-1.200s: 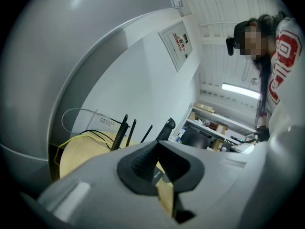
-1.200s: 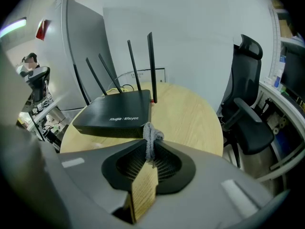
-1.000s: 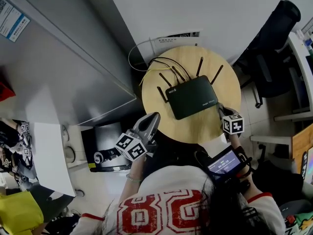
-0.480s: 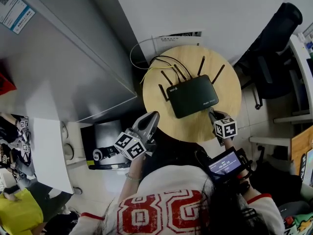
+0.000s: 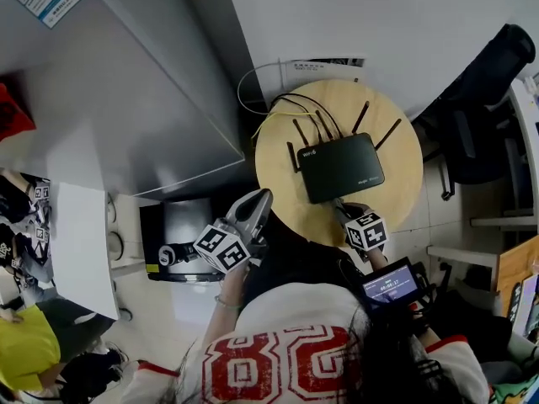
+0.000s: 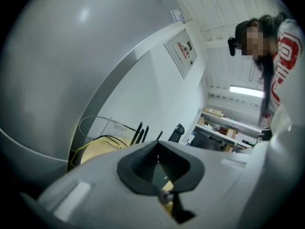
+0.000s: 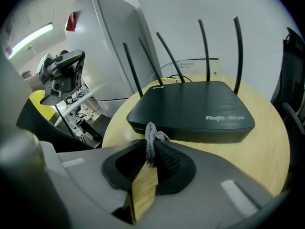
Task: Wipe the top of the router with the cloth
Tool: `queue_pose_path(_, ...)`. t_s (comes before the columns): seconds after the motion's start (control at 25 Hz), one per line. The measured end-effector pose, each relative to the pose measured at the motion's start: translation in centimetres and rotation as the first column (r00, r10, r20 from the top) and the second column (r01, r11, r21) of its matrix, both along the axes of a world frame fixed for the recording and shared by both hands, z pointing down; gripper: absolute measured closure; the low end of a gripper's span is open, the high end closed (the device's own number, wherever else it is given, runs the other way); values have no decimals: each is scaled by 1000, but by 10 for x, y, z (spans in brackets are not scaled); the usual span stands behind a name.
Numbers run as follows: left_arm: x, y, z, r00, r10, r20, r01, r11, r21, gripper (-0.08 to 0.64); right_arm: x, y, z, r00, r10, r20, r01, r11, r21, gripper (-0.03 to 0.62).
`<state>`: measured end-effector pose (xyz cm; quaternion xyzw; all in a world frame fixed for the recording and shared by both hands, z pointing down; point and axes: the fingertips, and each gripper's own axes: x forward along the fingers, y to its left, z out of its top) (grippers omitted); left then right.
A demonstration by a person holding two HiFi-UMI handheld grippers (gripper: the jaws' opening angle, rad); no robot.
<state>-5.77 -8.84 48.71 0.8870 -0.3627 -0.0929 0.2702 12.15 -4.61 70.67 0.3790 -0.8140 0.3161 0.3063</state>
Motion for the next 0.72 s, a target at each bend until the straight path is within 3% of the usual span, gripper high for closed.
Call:
queue_pose_path(0.36,-7,2,0,1000,-19,18,19,1000,-6,565,-56,12,-4,990,-130,51,131,991,-18,549)
queue_pose_path(0.56,9,8,7,993,59,98,-60,998,10,565,-65,14,-6,987,-147,66,149,989,-21,549)
queue_pose_path(0.72,24,13,12,971,132,198,-139,990,25,565,-75,10,-22,983,-158,93,159,987,2,549)
